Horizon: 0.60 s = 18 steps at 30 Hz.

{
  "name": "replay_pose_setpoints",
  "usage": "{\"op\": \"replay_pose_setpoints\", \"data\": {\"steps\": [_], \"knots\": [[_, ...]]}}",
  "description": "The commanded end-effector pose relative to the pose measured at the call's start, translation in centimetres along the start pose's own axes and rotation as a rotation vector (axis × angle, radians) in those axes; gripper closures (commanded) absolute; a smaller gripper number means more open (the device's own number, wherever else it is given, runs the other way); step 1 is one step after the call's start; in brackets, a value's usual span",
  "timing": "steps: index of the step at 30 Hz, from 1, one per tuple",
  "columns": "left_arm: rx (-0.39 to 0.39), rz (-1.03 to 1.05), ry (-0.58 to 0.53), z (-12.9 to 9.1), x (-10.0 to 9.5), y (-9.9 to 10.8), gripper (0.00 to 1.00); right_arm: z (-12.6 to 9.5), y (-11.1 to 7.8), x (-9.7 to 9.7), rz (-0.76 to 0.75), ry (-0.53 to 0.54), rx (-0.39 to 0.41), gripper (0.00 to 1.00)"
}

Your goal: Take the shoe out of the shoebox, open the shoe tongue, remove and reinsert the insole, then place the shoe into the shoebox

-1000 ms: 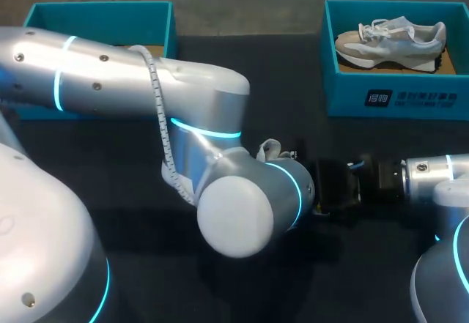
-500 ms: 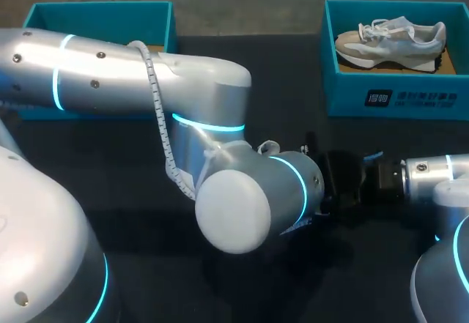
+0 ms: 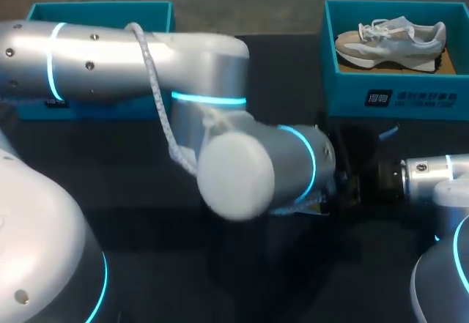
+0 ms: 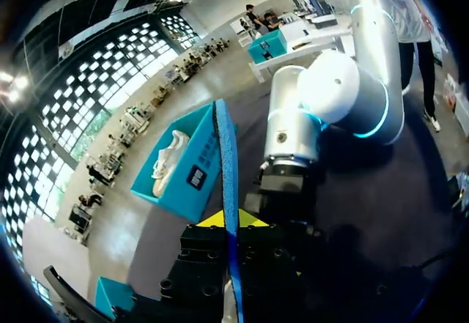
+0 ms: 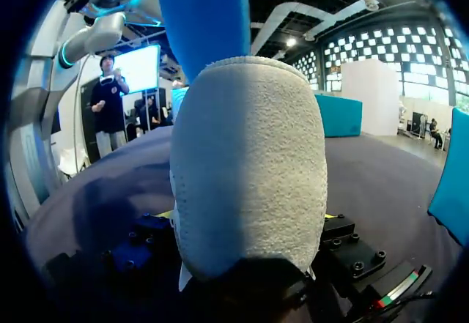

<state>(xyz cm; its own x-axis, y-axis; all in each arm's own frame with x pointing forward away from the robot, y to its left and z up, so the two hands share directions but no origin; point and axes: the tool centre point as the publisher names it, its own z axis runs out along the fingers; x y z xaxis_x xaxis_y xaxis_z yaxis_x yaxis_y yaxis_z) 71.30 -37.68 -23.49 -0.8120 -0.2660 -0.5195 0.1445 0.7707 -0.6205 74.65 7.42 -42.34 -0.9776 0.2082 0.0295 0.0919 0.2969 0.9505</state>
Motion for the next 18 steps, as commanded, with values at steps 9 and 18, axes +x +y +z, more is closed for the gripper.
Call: {"op": "replay_pose_setpoints", "data": {"steps": [9, 18], "knots": [[0.009, -0.080, 0.135, -2.3, -4.7, -3.4, 1.00, 0.2, 0.0, 0.0, 0.000, -0.002, 0.002, 1.00], [-0.007, -0.130, 0.225, -3.7, -6.8, -5.9, 1.00, 0.2, 0.0, 0.0, 0.000, -0.002, 0.002, 1.00]]}}
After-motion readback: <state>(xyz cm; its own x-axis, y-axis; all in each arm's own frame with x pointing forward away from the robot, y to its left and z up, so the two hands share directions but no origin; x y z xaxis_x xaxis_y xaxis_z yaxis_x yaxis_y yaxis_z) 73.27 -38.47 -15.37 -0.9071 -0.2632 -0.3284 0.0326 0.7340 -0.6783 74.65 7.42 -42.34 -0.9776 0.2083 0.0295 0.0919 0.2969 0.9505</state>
